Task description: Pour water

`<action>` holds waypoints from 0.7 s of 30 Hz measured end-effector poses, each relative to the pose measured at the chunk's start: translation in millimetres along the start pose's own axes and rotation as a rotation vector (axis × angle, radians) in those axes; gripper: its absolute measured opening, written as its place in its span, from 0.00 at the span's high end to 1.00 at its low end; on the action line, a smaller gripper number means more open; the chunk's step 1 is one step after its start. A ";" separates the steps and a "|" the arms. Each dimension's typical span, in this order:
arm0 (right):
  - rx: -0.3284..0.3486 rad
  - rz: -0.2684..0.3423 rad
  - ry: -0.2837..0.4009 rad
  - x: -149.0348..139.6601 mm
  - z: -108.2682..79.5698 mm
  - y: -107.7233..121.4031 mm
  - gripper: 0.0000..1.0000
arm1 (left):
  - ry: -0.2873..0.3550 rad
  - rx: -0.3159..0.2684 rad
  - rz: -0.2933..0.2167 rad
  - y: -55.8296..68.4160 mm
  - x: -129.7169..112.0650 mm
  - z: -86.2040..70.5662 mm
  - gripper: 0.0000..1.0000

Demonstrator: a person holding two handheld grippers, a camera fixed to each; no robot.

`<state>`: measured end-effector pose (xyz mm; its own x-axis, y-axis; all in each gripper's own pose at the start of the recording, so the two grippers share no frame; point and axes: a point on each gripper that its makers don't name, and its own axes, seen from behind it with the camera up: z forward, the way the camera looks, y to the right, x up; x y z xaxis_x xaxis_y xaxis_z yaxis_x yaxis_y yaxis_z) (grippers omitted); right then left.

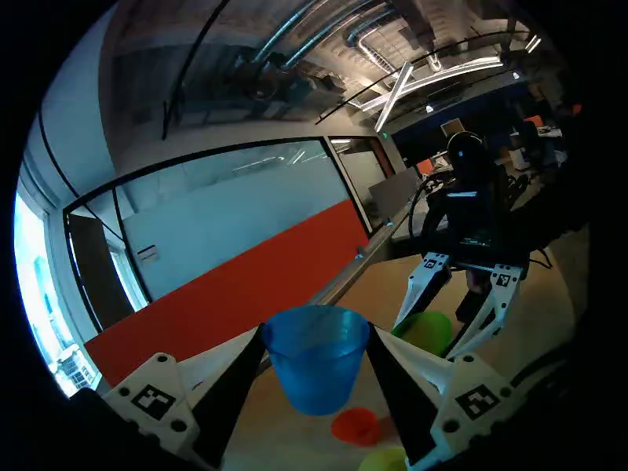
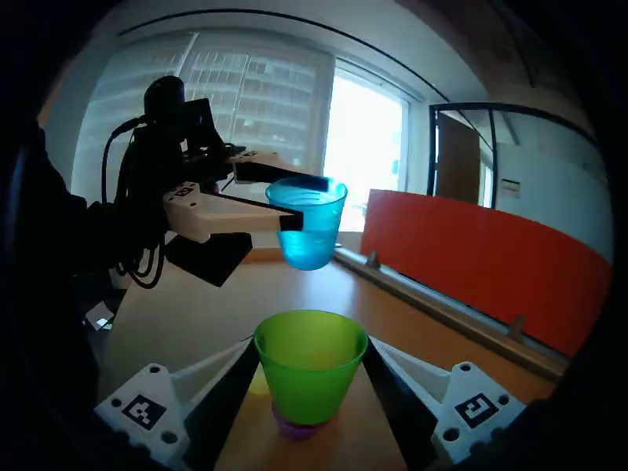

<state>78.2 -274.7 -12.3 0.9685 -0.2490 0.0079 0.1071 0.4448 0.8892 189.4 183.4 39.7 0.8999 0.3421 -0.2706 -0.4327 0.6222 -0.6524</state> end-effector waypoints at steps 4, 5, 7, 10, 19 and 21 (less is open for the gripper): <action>0.010 0.000 0.001 -0.1 3.6 -2.9 0.07 | -0.004 0.000 0.030 1.5 1.0 1.3 0.12; 0.013 0.000 0.001 -0.1 4.5 -3.5 0.07 | -0.006 0.001 0.037 1.9 1.1 1.8 0.12; 0.017 0.000 0.002 -0.2 6.1 -4.5 0.07 | -0.008 0.001 0.049 2.2 1.6 2.5 0.12; 0.024 0.002 0.004 -0.5 8.6 -5.9 0.07 | -0.009 0.003 0.066 1.9 2.7 3.5 0.12; 0.043 0.012 0.011 -2.0 17.2 -8.8 0.07 | -0.015 0.005 0.113 1.7 4.9 4.1 0.12; 0.048 0.015 0.013 -2.3 19.1 -9.6 0.07 | -0.015 0.007 0.122 1.5 5.9 3.8 0.12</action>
<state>70.6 -294.8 -12.1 0.9727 -0.2314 0.0159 0.0819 0.4067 0.9099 193.9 189.0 39.8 0.8399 0.4255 -0.3369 -0.5389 0.5802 -0.6106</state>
